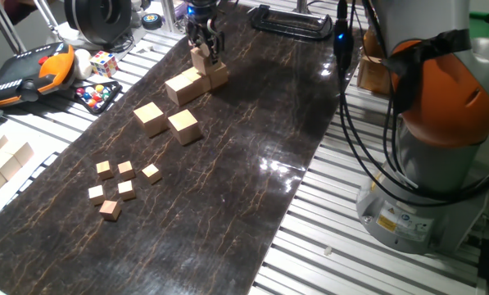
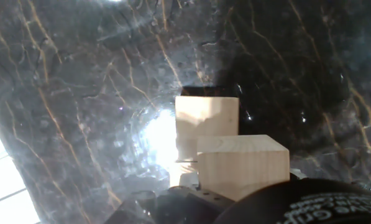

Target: Stack the blocks into a pyramid shape

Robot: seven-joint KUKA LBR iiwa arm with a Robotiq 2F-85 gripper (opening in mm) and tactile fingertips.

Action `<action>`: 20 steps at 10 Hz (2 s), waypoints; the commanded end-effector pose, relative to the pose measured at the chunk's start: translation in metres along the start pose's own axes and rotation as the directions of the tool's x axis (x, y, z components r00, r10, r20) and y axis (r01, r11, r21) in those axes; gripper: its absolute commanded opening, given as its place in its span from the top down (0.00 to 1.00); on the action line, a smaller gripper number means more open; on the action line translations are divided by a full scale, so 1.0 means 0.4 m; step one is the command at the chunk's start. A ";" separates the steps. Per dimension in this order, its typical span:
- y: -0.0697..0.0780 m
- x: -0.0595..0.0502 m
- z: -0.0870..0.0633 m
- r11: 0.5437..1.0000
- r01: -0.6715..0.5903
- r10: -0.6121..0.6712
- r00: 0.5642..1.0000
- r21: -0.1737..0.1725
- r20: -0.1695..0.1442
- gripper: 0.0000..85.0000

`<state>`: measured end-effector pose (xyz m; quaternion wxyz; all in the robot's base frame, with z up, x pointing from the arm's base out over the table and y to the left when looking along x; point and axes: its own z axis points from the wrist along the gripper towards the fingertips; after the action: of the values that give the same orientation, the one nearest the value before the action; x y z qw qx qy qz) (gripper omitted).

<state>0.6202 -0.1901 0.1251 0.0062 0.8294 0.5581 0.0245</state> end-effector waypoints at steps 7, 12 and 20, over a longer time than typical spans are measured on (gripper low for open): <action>0.028 -0.005 0.016 1.000 0.004 -0.004 1.000 0.003 -0.009 0.99; 0.040 -0.005 0.024 1.000 -0.025 0.025 1.000 -0.004 0.000 0.99; 0.045 -0.009 0.033 0.999 -0.052 0.052 0.998 0.010 -0.019 0.99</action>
<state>0.6360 -0.1998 0.1125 -0.0037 0.8431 0.5368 0.0297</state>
